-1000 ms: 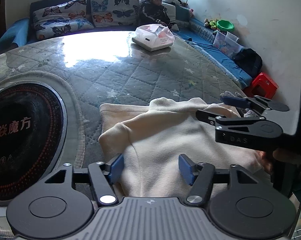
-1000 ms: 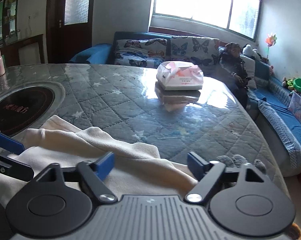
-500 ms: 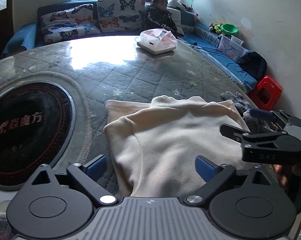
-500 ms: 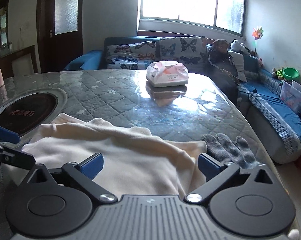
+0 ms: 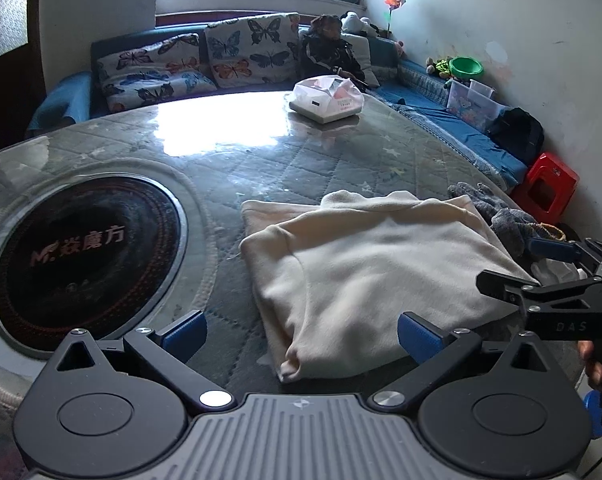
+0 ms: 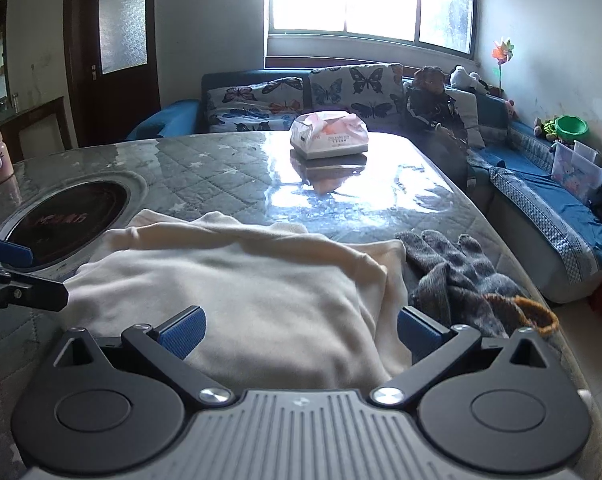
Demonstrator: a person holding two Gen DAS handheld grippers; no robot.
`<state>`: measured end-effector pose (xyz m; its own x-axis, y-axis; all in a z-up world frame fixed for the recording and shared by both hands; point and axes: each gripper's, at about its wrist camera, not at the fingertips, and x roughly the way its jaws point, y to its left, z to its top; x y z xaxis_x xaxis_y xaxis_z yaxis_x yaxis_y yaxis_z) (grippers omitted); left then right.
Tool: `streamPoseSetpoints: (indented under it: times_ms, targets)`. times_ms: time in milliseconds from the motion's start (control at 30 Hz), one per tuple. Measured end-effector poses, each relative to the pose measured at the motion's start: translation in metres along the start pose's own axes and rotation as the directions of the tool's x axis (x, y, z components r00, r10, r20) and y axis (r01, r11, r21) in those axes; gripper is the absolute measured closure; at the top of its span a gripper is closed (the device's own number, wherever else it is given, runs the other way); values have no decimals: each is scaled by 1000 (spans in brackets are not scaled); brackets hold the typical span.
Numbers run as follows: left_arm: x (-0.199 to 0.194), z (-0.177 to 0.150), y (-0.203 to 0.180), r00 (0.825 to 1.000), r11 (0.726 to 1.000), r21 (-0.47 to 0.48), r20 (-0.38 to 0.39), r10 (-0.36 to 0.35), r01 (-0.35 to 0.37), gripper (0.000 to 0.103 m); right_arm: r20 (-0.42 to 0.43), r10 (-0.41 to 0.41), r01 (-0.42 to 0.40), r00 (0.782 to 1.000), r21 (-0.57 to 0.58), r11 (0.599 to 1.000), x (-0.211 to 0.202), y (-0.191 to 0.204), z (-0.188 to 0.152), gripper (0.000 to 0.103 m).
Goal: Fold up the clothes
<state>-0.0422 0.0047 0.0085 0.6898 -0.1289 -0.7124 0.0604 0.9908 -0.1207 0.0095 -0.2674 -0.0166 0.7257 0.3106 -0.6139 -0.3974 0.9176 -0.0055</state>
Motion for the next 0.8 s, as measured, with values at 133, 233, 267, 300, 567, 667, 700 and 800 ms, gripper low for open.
streamPoseSetpoints:
  times_ms: [133, 233, 267, 300, 567, 667, 700, 800]
  targets:
    - [-6, -7, -2, 1000, 1000, 18, 14, 8, -8, 0, -1, 0, 0, 1000, 1, 1000, -8, 4, -5, 0]
    - [-9, -12, -3, 1000, 1000, 20, 22, 6, -7, 0, -3, -1, 1, 1000, -4, 1000, -14, 9, -9, 0]
    - [-10, -14, -3, 1000, 1000, 17, 27, 5, -5, 0, -5, -1, 1, 1000, -4, 1000, -15, 10, -10, 0]
    - [-12, -15, -2, 999, 1000, 15, 32, 3, -4, 0, -7, -2, 2, 1000, -4, 1000, -17, 11, -12, 0]
    - [-15, -25, -7, 999, 999, 14, 3, 40, -40, 0, -23, 0, -1, 1000, -8, 1000, -25, 20, -24, 0]
    - [-16, -31, -9, 999, 998, 30, -5, 53, -53, 0, -25, 4, -4, 1000, -10, 1000, -28, 22, -27, 0]
    - [-17, -32, -10, 998, 998, 35, -7, 57, -56, 0, -25, 5, -5, 1000, -11, 1000, -28, 24, -28, 0]
    - [-17, -37, -15, 997, 996, 64, -23, 69, -68, 0, -28, 7, -7, 1000, -12, 1000, -29, 27, -31, 0]
